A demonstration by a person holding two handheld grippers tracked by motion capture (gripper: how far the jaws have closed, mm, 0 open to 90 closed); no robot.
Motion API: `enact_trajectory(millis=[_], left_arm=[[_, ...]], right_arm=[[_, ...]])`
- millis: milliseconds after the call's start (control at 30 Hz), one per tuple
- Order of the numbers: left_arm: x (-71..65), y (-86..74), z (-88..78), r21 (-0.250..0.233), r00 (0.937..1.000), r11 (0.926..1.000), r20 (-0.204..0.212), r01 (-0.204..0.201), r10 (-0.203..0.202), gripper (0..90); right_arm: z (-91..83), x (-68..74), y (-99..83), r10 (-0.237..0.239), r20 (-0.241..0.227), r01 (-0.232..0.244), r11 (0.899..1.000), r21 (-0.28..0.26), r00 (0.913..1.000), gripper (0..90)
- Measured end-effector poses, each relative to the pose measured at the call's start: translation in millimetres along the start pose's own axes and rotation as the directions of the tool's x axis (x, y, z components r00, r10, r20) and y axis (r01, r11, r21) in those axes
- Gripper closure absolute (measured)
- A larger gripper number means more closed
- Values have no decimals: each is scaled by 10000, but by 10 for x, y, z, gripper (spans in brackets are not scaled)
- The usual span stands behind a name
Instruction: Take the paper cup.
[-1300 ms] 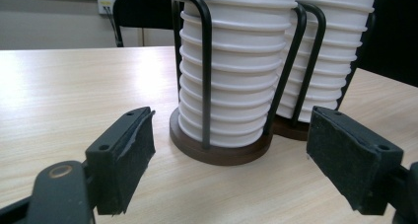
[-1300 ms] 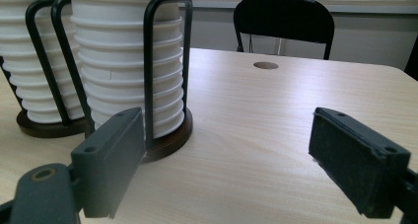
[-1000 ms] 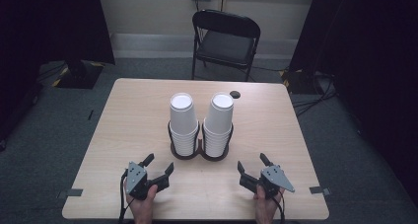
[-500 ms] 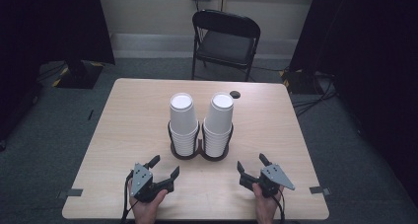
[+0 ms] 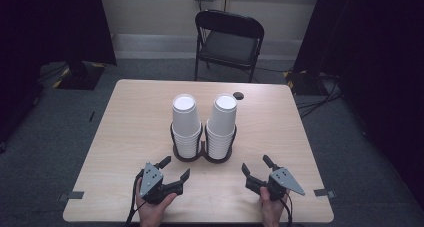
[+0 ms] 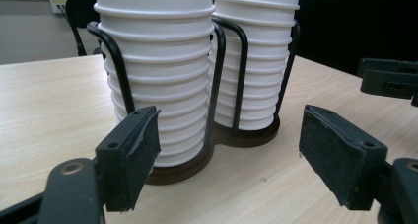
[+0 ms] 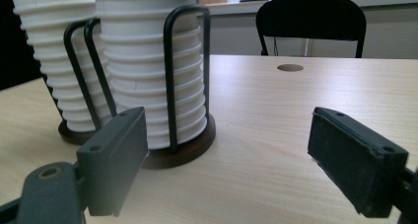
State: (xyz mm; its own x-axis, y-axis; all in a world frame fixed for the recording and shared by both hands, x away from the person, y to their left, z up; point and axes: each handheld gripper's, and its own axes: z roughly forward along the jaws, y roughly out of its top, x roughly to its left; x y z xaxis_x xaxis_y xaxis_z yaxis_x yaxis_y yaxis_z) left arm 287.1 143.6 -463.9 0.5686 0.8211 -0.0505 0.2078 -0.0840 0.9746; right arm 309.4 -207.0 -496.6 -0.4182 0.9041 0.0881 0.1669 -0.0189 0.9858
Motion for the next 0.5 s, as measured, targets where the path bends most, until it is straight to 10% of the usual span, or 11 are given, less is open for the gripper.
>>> enact_trajectory(millis=[500], left_arm=[[-135, 247, 136, 51, 9962, 9979, 593, -646, 641, 269]], right_arm=[[28, 10, 13, -18, 162, 12, 9991, 414, 9999, 139]])
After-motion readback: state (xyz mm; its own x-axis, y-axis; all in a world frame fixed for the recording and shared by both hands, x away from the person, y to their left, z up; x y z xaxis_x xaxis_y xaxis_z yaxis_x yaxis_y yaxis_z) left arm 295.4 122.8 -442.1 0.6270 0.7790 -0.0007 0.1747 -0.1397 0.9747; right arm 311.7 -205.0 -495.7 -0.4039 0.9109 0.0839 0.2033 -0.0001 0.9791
